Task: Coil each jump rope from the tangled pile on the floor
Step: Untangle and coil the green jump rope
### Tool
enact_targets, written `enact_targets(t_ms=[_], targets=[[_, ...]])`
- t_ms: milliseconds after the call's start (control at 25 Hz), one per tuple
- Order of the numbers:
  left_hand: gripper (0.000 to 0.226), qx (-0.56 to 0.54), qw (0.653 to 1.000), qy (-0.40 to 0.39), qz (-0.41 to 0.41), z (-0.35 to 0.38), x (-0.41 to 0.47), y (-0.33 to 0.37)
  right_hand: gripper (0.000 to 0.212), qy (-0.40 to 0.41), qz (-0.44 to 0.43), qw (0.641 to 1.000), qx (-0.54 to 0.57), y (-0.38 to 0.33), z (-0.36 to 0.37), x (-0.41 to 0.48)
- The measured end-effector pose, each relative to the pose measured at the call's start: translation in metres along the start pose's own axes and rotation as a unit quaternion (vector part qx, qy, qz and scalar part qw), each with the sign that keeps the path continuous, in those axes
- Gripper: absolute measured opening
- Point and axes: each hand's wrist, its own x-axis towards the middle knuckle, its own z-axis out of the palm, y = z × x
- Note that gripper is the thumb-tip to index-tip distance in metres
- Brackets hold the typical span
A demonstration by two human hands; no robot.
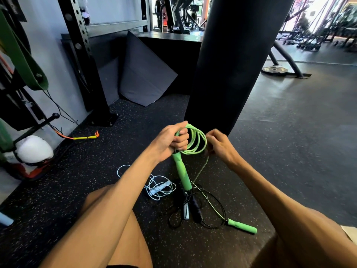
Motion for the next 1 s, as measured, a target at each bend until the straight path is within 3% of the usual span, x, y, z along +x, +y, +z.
enact_targets(t_ms=[120, 200, 280, 440, 560, 800, 920, 1000], targets=[[0.041, -0.102, 0.993, 0.04, 0.03, -0.007, 0.0, 0.006, 0.015, -0.157, 0.086, 0.982, -0.051, 0.018, 0.005, -0.005], [0.042, -0.144, 0.987, 0.054, 0.046, -0.012, 0.0, 0.007, 0.007, -0.199, 0.095, 0.965, -0.142, 0.033, 0.011, -0.007], [0.042, -0.156, 0.982, 0.084, 0.063, -0.015, 0.001, 0.007, 0.011, -0.18, 0.101, 0.967, -0.149, 0.032, 0.013, -0.008], [0.039, -0.117, 0.964, 0.21, 0.11, -0.031, 0.002, 0.014, 0.016, -0.089, 0.099, 0.991, 0.014, -0.015, -0.001, -0.01], [0.039, -0.096, 0.95, 0.271, 0.126, -0.038, 0.001, 0.014, 0.023, -0.05, 0.068, 0.988, 0.13, -0.041, -0.022, -0.004], [0.039, -0.116, 0.968, 0.203, 0.087, -0.031, -0.003, 0.011, 0.019, -0.026, 0.055, 0.997, 0.042, -0.025, -0.015, -0.009], [0.041, -0.144, 0.98, 0.12, 0.059, -0.027, -0.007, 0.014, 0.013, 0.013, 0.072, 0.994, -0.085, -0.004, -0.009, -0.007], [0.041, -0.168, 0.982, 0.066, 0.055, -0.024, -0.009, 0.017, 0.01, -0.005, 0.071, 0.98, -0.187, 0.009, -0.005, -0.006]])
